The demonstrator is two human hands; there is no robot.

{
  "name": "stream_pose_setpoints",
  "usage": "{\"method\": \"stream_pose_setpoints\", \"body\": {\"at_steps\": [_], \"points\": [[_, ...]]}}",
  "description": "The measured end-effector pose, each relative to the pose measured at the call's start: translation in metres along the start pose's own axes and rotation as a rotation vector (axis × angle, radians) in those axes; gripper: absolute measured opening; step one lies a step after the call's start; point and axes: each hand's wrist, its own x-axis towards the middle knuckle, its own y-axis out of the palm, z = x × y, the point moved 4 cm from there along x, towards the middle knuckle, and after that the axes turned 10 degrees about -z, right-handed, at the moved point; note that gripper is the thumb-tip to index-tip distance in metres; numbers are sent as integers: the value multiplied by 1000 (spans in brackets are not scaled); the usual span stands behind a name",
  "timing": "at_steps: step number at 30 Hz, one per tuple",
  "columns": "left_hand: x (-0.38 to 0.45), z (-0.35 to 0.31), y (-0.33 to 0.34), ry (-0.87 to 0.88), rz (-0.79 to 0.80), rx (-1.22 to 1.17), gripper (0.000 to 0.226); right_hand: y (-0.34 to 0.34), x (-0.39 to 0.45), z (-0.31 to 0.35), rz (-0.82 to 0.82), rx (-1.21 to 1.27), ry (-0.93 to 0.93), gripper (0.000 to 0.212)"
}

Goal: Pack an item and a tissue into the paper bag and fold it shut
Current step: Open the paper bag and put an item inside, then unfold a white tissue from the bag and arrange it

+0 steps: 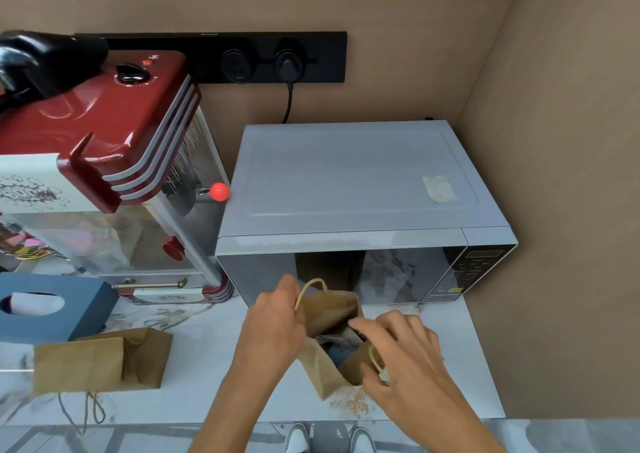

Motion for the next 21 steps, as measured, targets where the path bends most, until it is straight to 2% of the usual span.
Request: {"method": "stream_pose_setpoints", "body": {"at_steps": [1, 3, 6, 10, 12, 13, 15, 16, 18, 19, 21], "points": [[-2, 0, 2, 8, -16, -31, 17, 1, -1, -1, 56, -25, -4, 50], [-8, -1, 6, -3, -32, -116, 28, 2, -2, -5, 179, -12, 42, 67], [-15, 0, 8, 29, -89, -285, 33, -1, 0, -10, 319, 24, 82, 89], [-22, 4, 12, 131, -35, -238, 30, -9, 4, -17, 306, 165, 128, 67], [-28, 1, 14, 76, 36, -173, 27, -10, 5, -18, 312, 218, 143, 56], [-31, -1, 15, 40, 67, -106, 37, -11, 5, -16, 311, 235, 135, 53], [-33, -6, 16, -25, 95, 24, 45, -16, 6, -14, 284, 266, 133, 64], [-34, -8, 14, -53, 95, 51, 37, -18, 6, -15, 251, 279, 168, 67], [-33, -9, 9, -87, 80, 58, 12, -21, 9, -18, 166, 210, 259, 49], [-32, -7, 8, -69, 80, 73, 10, -21, 10, -19, 118, 139, 294, 35], [-32, 0, 10, -19, 109, 102, 33, -19, 10, -15, 76, 1, 288, 20]]}}
